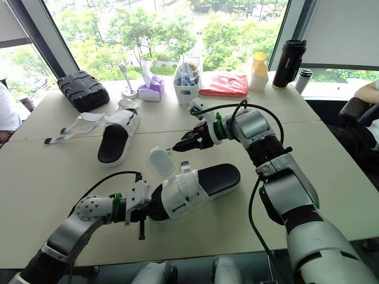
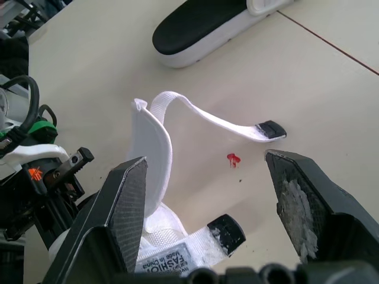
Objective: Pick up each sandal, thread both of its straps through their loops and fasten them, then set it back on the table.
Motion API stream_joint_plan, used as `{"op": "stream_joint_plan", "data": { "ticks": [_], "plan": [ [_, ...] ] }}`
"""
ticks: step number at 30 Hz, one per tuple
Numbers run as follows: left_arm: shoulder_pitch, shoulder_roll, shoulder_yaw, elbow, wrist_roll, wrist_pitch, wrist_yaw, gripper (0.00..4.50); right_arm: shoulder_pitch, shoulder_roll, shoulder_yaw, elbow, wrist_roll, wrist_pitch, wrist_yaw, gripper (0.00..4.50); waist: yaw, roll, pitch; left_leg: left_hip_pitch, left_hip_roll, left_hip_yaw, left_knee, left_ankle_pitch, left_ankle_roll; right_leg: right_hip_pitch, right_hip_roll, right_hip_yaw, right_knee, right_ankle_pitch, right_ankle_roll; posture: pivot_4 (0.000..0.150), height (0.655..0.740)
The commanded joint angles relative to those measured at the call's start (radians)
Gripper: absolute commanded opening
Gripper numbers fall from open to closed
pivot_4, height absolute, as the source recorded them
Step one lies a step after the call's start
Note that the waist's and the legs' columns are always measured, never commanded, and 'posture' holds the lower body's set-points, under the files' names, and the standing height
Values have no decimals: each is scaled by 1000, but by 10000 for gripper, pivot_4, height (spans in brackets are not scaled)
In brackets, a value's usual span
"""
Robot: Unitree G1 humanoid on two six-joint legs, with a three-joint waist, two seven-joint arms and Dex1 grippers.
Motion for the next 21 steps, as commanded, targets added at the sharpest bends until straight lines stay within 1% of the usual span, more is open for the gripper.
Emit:
{"op": "stream_joint_plan", "data": {
  "ticks": [1, 5, 9, 14, 21],
  "plan": [
    [18, 8, -41, 84, 64, 41, 15, 0, -35, 7, -42, -36, 18, 42, 25, 33910, 0, 0, 0, 0, 0, 0, 0, 0, 0, 0, 0, 0, 0, 0, 0, 1500, 7400],
    [13, 6, -44, 86, 66, 40, 16, 0, -53, 24, -69, -32, 34, 101, 27, 33910, 0, 0, 0, 0, 0, 0, 0, 0, 0, 0, 0, 0, 0, 0, 0, 1500, 7400],
    [11, 5, -46, 84, 66, 41, 16, 0, -61, 48, -57, -31, 29, 138, 39, 33910, -1, 0, 0, 0, 0, 0, 0, 0, 0, 0, 0, 0, 0, 0, 0, 1500, 7400],
    [11, 5, -47, 83, 66, 40, 17, 0, -45, 80, -39, -16, 2, 125, 35, 33910, 0, 0, 0, 0, 0, 0, 0, 0, 0, 0, 0, 0, 0, 0, 0, 1500, 7400],
    [25, 12, -43, 63, 66, 48, 24, 0, -45, 144, 20, 119, -54, 55, 80, 33910, -2, 0, 0, 0, 0, 0, 0, 0, 0, 0, 0, 0, 1, 0, 0, 1500, 7400]
  ]
}}
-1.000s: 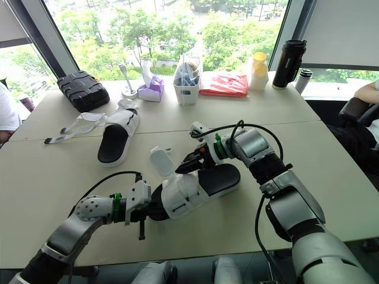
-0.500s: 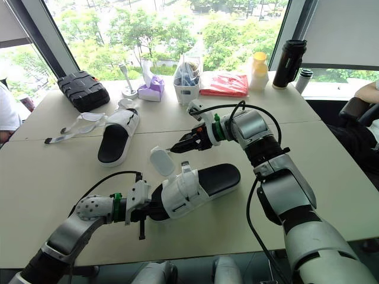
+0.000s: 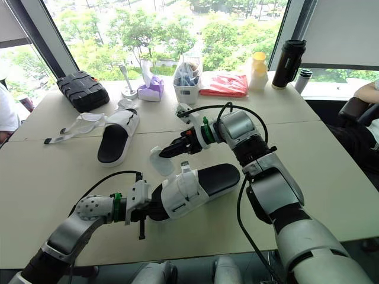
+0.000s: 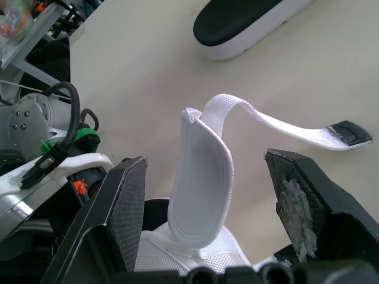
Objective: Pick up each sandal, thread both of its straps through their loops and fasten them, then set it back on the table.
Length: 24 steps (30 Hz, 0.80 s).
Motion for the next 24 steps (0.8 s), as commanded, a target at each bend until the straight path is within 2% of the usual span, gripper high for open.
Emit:
{"op": "stream_joint_plan", "data": {
  "ticks": [1, 9, 17, 24],
  "plan": [
    [32, 11, -40, 58, 65, 50, 25, 0, -21, 27, 15, 58, -28, -44, 46, 33910, 0, 0, 0, 0, 0, 0, 0, 0, 0, 0, 0, 0, 0, 0, 0, 1500, 7400],
    [43, 18, -30, 47, 62, 55, 32, 0, -81, 137, 8, 238, -45, -82, 176, 33910, -6, 0, 0, 0, 0, 0, 0, 0, 0, -1, 0, 0, 1, 0, 0, 1500, 7400],
    [50, 15, -25, 44, 65, 56, 39, 0, -206, 234, -135, 461, -41, -143, 124, 33910, -12, 0, 0, 0, -1, -2, 0, 0, 0, -1, 0, 0, 2, 0, 0, 1500, 7400],
    [53, 12, -22, 42, 68, 56, 42, 0, -252, 254, -211, 521, -57, -157, 121, 33910, -19, 1, 0, 0, -2, -2, -1, 0, 0, -1, 0, 0, 2, 0, 0, 1500, 7400]
  ]
}}
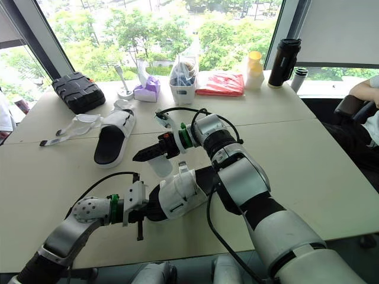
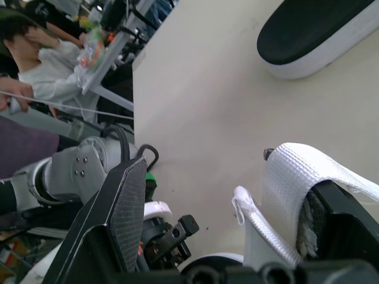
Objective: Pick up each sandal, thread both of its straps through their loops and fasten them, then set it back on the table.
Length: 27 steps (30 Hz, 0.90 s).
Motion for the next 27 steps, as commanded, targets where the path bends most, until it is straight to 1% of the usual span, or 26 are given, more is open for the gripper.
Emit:
{"op": "stream_joint_plan", "data": {
  "ticks": [1, 9, 10, 12, 16, 17, 21, 23, 26, 27],
  "plan": [
    [27, 5, -44, 63, 68, 52, 33, 0, -56, 17, -49, 5, 0, -12, -1, 33910, 0, 0, 0, 0, 0, 0, 0, 0, 0, 0, 0, 0, 0, 0, 0, 1500, 7400],
    [25, 0, -51, 63, 71, 49, 35, 0, -84, 25, -121, 22, 2, -5, -21, 33910, 0, 0, 0, 0, 0, 0, 0, 0, 0, 0, 0, 0, 0, 0, 0, 1500, 7400],
    [24, 0, -51, 65, 71, 49, 34, 0, -88, 27, -130, 24, 2, -6, -26, 31662, 0, 0, 0, 0, 0, 0, 0, 0, 0, 0, 0, 0, 0, 0, 0, 1500, 7400],
    [21, 0, -51, 67, 71, 48, 33, 0, -96, 27, -149, 25, 5, -4, -31, 25271, 0, 0, 0, 0, 0, 0, 0, 0, 0, 0, 0, 0, 0, 0, 0, 1500, 7400],
    [18, -1, -52, 72, 72, 45, 32, 0, -100, 21, -164, 18, 0, 0, -19, 4436, 0, 0, 0, 0, 0, 0, 0, 0, 0, 0, 0, 0, 0, 0, 0, 1500, 7400],
    [16, -1, -52, 74, 73, 46, 31, 0, -99, 16, -162, 11, -2, 5, -8, 585, 0, 0, 0, 0, 0, 0, 0, 0, 0, 0, 0, 0, 0, 0, 0, 1500, 7400],
    [10, -2, -53, 80, 71, 46, 29, 0, -78, -22, -131, -69, -2, 61, 81, 585, 1, 0, 0, 0, 0, 0, 0, 0, 0, 0, 0, 0, 0, 0, 0, 1500, 7400],
    [7, -2, -54, 83, 71, 46, 28, 0, -25, -59, -85, -198, 1, 93, 139, 585, 1, 0, 0, 0, -1, 1, 0, 0, 0, 0, 0, 0, 0, 0, 0, 1500, 7400],
    [4, -2, -54, 85, 70, 47, 27, 0, 59, -110, -34, -396, 24, 153, 180, 585, 1, 0, 0, 0, -1, 0, 0, 0, 0, 1, 0, 0, 0, 0, 0, 1500, 7400],
    [4, -1, -54, 86, 69, 46, 26, 0, 101, -138, -21, -498, 45, 187, 188, 585, 0, 0, 0, 0, -1, 0, 0, 0, 0, 1, 0, 0, 0, 0, 0, 1500, 7400]
  ]
}}
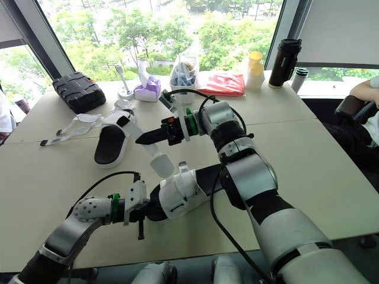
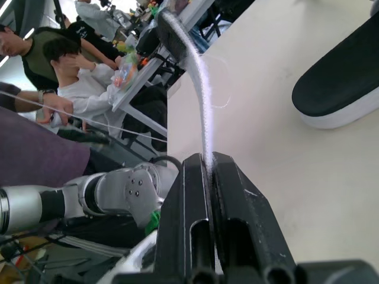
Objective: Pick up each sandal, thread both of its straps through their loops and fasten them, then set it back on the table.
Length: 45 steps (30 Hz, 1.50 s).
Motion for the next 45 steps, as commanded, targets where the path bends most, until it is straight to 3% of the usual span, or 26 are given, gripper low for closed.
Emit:
{"op": "stream_joint_plan", "data": {
  "ticks": [1, 5, 10, 23, 26, 33, 40, 45],
  "plan": [
    [15, 3, -46, 82, 65, 47, 19, 0, 103, -80, 47, -342, 82, 98, 51, 585, 2, 0, 0, 0, 0, 0, 0, 0, 0, 0, 0, 0, 0, 0, 0, 1500, 7400],
    [12, 5, -44, 87, 56, 51, 15, 0, 325, -213, 77, -771, 164, 134, 26, 585, 3, 0, 0, -1, 1, -4, 0, 0, 0, 0, -1, 0, -1, 0, 0, 1500, 7400],
    [12, 3, -35, 87, 43, 59, 9, 0, 540, -311, 94, -1064, 200, 2, -12, 585, -1, 0, 0, 0, 2, -3, 0, 0, 0, 1, -1, -1, -1, -3, 5, 1500, 7400],
    [22, 20, -23, 78, 36, 68, -12, 0, 692, -418, 239, -1239, 168, -283, -33, 585, 1, 0, 0, 0, 2, -3, 0, 0, 0, 1, -1, -1, -2, -2, 4, 1500, 7400],
    [27, 21, -24, 73, 36, 72, -11, 0, 706, -454, 265, -1244, 161, -317, -16, 9146, 0, 0, 0, 0, 2, -3, 0, 0, 0, 1, -1, -1, -2, -2, 3, 1500, 7400],
    [39, 22, -26, 59, 35, 79, -6, 0, 794, -620, 301, -1250, 69, -531, 63, 44392, 0, -1, 0, 0, 3, -3, -1, 0, 0, 1, -1, -1, -2, -4, 7, 1500, 7400],
    [55, 15, -33, 48, 38, 82, 5, 0, 888, -769, 241, -1241, 82, -588, 104, 44392, 0, -1, 0, 1, 3, -2, -1, 0, 0, 1, -1, -1, -2, -4, 7, 1500, 7400],
    [71, 3, -48, 41, 46, 73, 20, 0, 906, -808, 167, -1226, 141, -465, 67, 44392, 2, -1, 0, 1, 4, -2, -1, 0, 0, 1, -1, -1, -2, -5, 7, 1500, 7400]
  ]
}}
